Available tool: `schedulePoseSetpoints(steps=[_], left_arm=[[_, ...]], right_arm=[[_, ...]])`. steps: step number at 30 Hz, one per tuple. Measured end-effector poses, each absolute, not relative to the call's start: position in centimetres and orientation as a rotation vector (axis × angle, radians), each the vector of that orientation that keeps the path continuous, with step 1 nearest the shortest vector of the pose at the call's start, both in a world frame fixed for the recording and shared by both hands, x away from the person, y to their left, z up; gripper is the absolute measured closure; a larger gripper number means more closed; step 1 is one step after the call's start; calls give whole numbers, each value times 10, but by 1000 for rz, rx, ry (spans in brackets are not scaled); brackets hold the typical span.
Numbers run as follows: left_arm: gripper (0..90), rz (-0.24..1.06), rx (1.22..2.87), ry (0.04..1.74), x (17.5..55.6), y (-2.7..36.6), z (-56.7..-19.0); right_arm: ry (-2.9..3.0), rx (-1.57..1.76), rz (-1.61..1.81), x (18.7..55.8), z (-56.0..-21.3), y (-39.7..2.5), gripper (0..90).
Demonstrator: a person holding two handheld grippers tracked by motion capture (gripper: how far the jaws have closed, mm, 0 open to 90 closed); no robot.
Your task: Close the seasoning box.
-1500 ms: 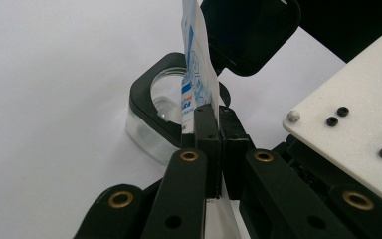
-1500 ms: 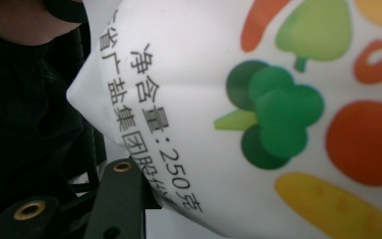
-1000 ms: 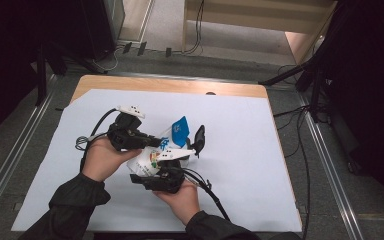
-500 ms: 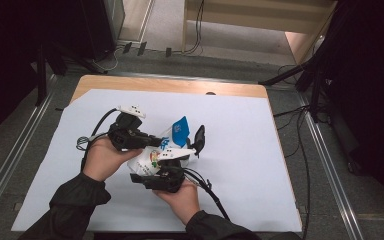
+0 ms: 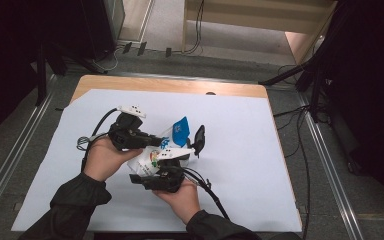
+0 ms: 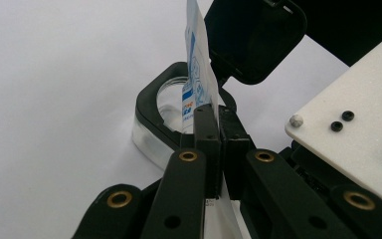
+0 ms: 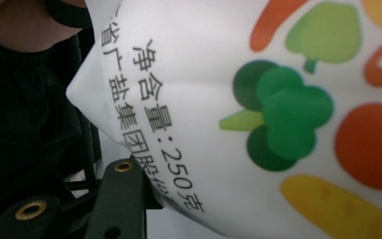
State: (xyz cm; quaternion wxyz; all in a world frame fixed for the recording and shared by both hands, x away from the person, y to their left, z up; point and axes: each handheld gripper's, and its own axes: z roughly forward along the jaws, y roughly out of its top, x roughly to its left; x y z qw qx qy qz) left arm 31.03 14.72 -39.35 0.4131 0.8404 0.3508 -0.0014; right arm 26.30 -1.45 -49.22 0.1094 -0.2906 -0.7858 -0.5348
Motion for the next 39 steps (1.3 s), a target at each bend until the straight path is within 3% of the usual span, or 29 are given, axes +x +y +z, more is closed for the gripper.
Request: schedulePoseSetpoints(steps=[39], left_arm=[[886, 5, 2076, 873, 311, 147, -393]], right_arm=[[-2273, -883, -1571, 266, -491, -17, 607]])
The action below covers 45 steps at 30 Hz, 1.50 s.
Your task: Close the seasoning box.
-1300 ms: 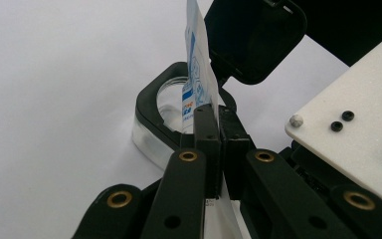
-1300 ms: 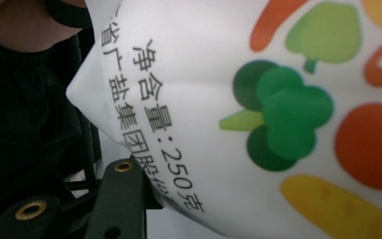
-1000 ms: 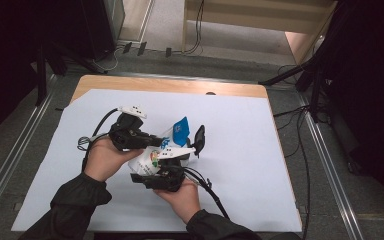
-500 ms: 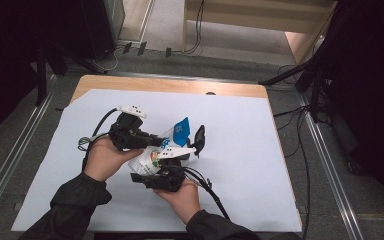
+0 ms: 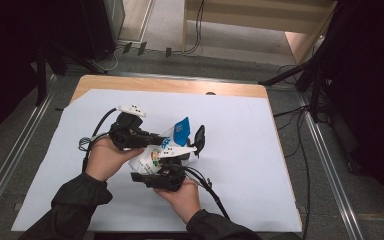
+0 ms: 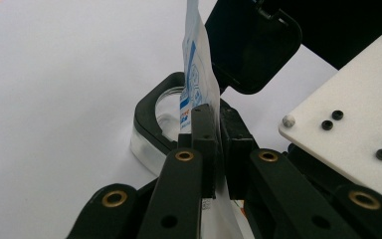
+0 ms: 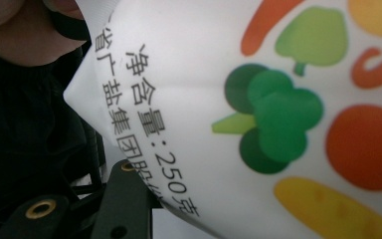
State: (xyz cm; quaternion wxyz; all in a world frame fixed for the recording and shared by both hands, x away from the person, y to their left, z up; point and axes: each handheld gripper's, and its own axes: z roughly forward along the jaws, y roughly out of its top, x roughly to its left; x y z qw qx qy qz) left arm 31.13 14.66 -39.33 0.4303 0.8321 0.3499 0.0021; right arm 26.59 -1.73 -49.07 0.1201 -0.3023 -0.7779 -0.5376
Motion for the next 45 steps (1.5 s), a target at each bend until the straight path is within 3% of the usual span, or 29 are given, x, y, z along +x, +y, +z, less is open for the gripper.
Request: schedulePoseSetpoints(steps=[45], left_arm=[[900, 75, 2074, 873, 308, 143, -391]], right_arm=[[-2278, -880, -1558, 268, -489, -17, 581]])
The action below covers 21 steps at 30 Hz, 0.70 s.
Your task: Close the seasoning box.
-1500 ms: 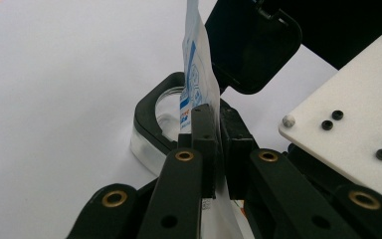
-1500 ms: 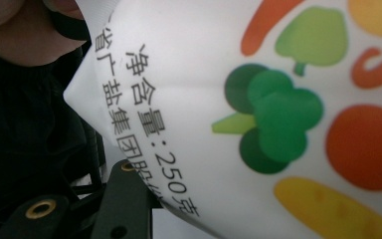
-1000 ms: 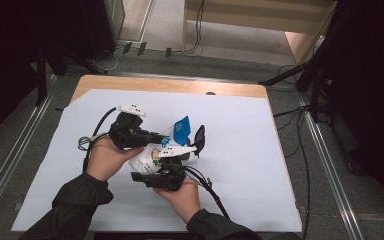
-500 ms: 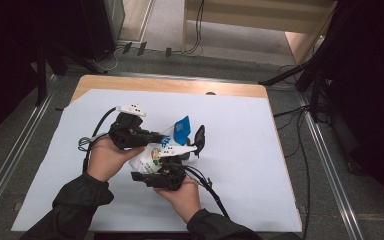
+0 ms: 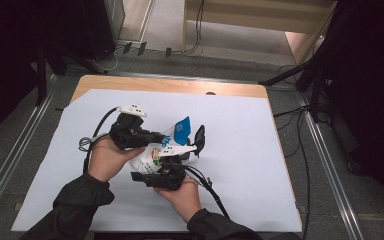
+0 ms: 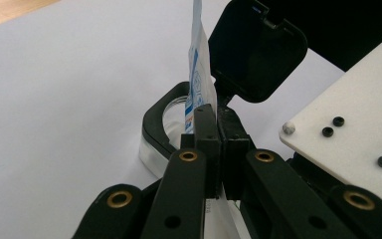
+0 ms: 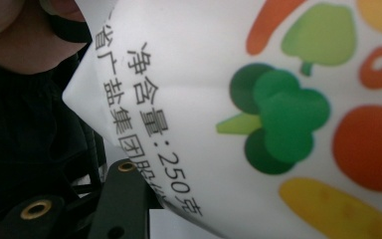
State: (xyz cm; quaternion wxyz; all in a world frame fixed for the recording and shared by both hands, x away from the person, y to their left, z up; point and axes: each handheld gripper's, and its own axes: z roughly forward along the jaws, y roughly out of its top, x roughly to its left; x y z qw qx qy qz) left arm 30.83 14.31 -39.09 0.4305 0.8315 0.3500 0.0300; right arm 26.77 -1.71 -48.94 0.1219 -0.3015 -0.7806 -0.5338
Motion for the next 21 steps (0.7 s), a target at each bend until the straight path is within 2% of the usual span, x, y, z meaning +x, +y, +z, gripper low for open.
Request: schedulePoseSetpoints(steps=[21], left_arm=[[900, 64, 2081, 858, 308, 143, -391]], right_arm=[[-2273, -867, -1549, 268, -491, -16, 618]])
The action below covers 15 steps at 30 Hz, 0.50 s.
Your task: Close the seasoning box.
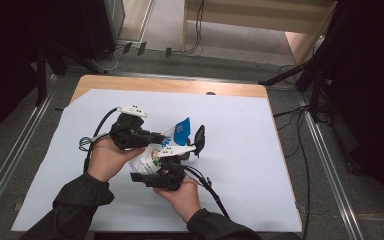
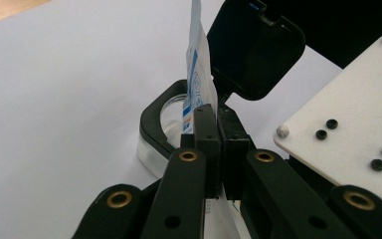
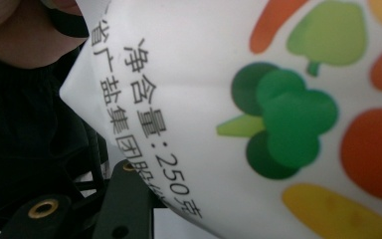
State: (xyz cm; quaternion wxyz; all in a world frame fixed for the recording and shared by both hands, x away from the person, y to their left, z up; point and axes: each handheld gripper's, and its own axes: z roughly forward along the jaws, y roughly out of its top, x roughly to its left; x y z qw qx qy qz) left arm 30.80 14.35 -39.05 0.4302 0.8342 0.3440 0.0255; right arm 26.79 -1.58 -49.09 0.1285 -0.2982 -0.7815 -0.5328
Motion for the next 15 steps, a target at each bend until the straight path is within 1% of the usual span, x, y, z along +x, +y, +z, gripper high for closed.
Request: schedulePoseSetpoints(steps=[15], left_arm=[[900, 79, 2067, 854, 305, 146, -387]], right_arm=[[-2284, -863, -1565, 268, -491, -16, 628]])
